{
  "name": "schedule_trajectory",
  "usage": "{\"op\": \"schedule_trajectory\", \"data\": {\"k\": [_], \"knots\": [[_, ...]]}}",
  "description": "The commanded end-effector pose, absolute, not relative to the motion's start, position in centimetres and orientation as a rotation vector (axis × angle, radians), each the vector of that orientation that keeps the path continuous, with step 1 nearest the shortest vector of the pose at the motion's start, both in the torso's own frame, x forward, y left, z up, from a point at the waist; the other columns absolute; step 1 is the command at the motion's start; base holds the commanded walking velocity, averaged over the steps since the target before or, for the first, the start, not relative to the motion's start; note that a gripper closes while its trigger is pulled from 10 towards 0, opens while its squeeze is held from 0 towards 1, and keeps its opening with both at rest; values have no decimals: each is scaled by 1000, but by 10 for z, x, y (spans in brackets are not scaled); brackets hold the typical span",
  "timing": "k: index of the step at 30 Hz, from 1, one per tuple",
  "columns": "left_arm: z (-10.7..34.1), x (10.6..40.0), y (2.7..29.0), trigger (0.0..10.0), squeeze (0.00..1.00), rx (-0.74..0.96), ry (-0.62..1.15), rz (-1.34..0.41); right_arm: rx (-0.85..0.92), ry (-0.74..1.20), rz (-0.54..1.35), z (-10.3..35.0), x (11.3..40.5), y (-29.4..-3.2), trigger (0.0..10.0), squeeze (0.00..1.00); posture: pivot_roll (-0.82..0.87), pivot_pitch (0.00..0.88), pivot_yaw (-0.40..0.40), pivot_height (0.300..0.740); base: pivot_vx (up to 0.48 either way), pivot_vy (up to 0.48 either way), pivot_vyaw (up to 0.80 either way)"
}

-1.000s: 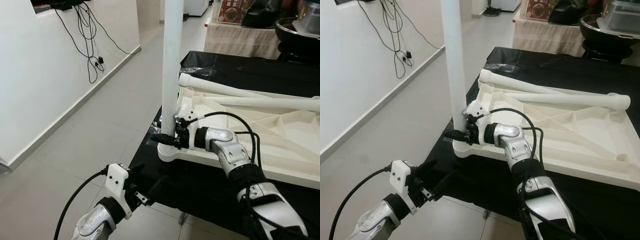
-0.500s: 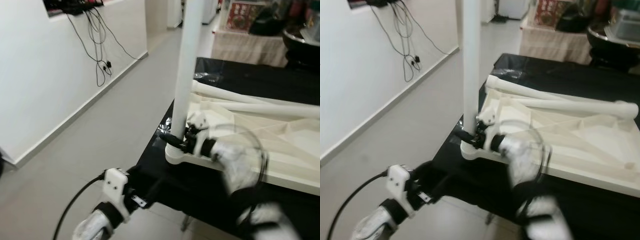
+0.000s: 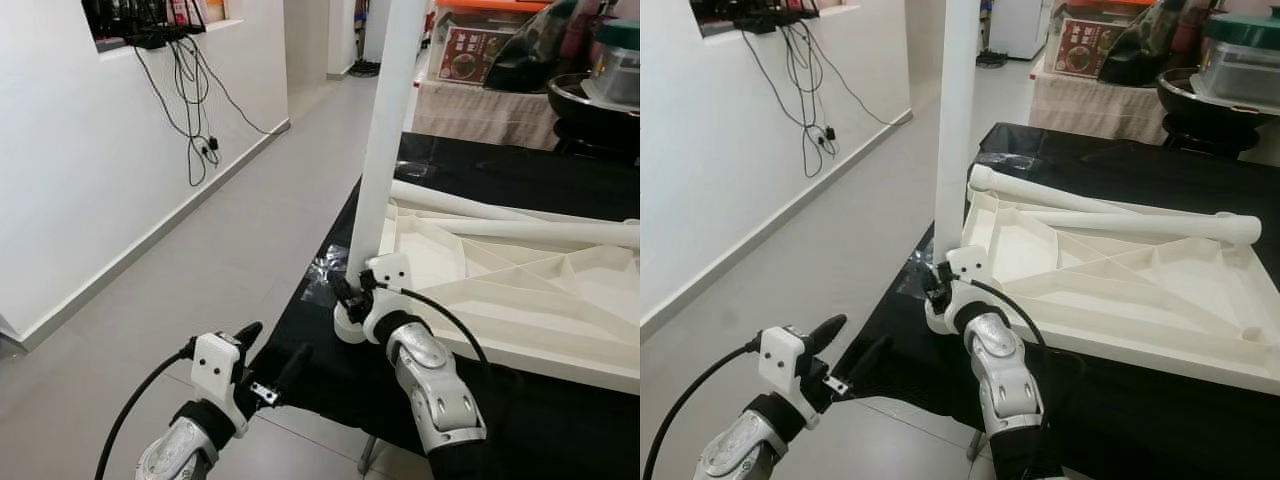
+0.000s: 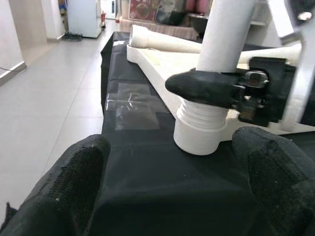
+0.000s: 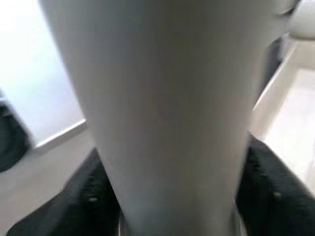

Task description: Building children table

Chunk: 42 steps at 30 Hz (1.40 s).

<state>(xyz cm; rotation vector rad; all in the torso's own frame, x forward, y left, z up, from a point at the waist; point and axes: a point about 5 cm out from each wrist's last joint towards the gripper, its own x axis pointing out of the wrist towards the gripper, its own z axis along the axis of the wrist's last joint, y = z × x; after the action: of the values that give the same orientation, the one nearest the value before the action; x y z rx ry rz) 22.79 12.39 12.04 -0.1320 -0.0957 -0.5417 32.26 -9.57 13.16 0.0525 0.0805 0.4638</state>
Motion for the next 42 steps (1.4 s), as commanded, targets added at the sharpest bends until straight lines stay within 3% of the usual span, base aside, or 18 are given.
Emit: {"op": "schedule_trajectory", "data": {"k": [1, 2, 3, 4, 10, 12, 13, 16, 17, 22, 27, 32, 33, 35, 39, 42], "knots": [[121, 230, 123, 10000, 0, -135, -105, -538, 88, 73, 534, 136, 321, -88, 10000, 1000, 54, 96, 10, 740, 0, 0, 0], [121, 230, 123, 10000, 0, -135, -105, -538, 88, 73, 534, 136, 321, -88, 10000, 1000, 54, 96, 10, 740, 0, 0, 0], [122, 232, 122, 10000, 0, -130, -109, -543, 86, 42, 662, 146, 322, -84, 10000, 1000, 52, 90, 14, 740, 0, 0, 0], [122, 234, 121, 10000, 0, -125, -109, -547, 44, 21, 754, 153, 325, -86, 10000, 0, 55, 84, 13, 740, 0, 0, 0], [119, 234, 123, 10000, 0, -121, -106, -541, -93, 21, 1067, 166, 335, -98, 10000, 0, 59, 77, 19, 740, 0, 0, 0], [119, 234, 123, 10000, 0, -121, -106, -541, -93, 21, 1067, 166, 335, -98, 10000, 0, 59, 77, 19, 740, 0, 0, 0], [123, 238, 123, 10000, 0, -119, -114, -553, -108, 35, 1133, 172, 345, -99, 7765, 0, 52, 85, 31, 740, 0, 0, 0], [124, 239, 122, 10000, 0, -118, -114, -561, -102, 34, 1144, 175, 348, -98, 7765, 0, 52, 85, 31, 740, 0, 0, 0], [125, 239, 124, 10000, 0, -126, -114, -564, -95, 34, 1156, 178, 351, -98, 0, 0, 65, 93, 23, 740, 0, 0, 0], [133, 241, 135, 10000, 0, -169, -128, -519, -95, 43, 1193, 183, 357, -97, 0, 0, 50, 113, 27, 740, 0, 0, 0], [137, 249, 135, 10000, 0, -174, -133, -537, -29, 25, 1168, 187, 361, -96, 0, 0, 31, 73, 39, 740, 0, 0, 0], [124, 231, 130, 10000, 0, -146, -92, -543, -68, 41, 815, 156, 359, -121, 0, 0, 18, 104, 49, 740, 0, 0, 0], [124, 231, 130, 10000, 0, -146, -92, -543, -68, 41, 815, 156, 359, -121, 0, 0, 18, 104, 49, 740, 0, 0, 0], [124, 227, 132, 10000, 0, -142, -84, -550, 120, 30, 160, 141, 344, -144, 0, 0, 20, 126, 34, 740, 0, 0, 0], [124, 224, 133, 10000, 0, -140, -74, -563, 85, 91, 98, 126, 313, -133, 0, 0, -4, 120, 54, 740, 0, 0, 0], [123, 226, 132, 10000, 0, -144, -70, -571, 51, 95, 226, 125, 310, -113, 0, 0, -2, 111, 53, 740, 0, 0, 0]]}}
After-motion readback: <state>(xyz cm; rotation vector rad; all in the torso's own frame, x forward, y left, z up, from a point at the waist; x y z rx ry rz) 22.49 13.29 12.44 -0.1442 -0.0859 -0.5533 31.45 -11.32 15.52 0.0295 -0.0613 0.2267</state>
